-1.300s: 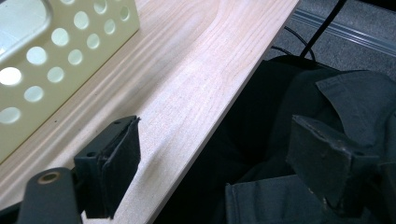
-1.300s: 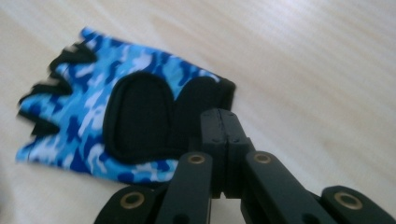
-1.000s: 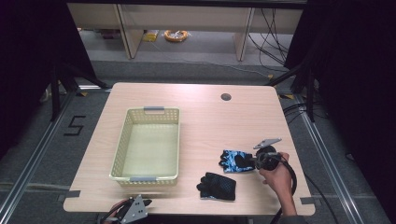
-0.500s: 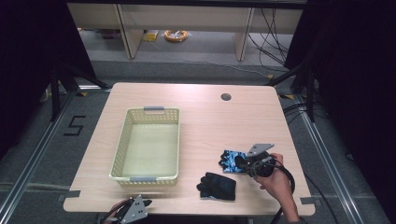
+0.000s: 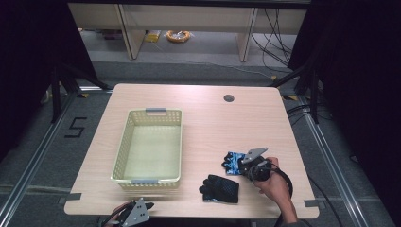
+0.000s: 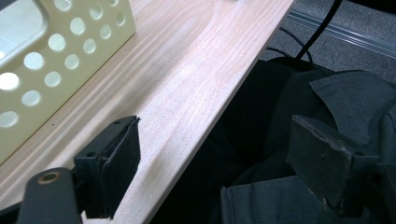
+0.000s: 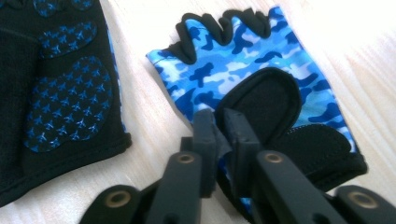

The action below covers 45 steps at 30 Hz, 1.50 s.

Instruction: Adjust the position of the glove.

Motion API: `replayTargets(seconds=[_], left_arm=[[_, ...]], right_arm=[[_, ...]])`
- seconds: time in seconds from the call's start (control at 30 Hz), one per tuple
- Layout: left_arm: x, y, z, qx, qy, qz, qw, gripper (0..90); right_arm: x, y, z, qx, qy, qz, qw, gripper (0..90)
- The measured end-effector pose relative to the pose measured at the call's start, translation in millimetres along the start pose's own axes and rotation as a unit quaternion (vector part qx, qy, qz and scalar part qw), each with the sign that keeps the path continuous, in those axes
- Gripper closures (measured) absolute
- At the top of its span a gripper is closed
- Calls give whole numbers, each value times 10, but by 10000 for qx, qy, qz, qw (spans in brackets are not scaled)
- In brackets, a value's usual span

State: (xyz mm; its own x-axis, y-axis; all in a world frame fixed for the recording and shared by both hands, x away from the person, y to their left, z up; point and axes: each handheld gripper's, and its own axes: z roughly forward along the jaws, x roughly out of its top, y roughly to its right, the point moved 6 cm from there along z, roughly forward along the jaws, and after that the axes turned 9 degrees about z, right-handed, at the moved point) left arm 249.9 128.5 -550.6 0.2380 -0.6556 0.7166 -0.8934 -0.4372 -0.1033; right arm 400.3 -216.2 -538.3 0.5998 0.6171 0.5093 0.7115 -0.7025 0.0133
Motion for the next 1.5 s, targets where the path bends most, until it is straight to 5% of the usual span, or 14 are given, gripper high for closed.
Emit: replayTargets(seconds=[0.1,0.23,0.43,0.8,1.13,1.5], left_arm=[[4,-3,-9,30,20,54,10000,174],[11,11,-7,15,63,21,10000,174],[5,5,-1,20,32,34,10000,175],[8,17,-4,-63,52,-2,10000,180],[4,10,-9,-48,23,8,10000,181],[12,2,-21,34,75,9,10000,180]], right_arm=[[-16,-11,4,70,11,209,9998,871],[21,24,-18,-52,212,30,9998,886],[138,77,-222,-70,626,189,9978,900],[317,118,-606,-244,1232,117,9920,900],[508,-149,-797,78,1664,-163,9859,900],[459,-423,-760,523,1648,-293,9845,900]])
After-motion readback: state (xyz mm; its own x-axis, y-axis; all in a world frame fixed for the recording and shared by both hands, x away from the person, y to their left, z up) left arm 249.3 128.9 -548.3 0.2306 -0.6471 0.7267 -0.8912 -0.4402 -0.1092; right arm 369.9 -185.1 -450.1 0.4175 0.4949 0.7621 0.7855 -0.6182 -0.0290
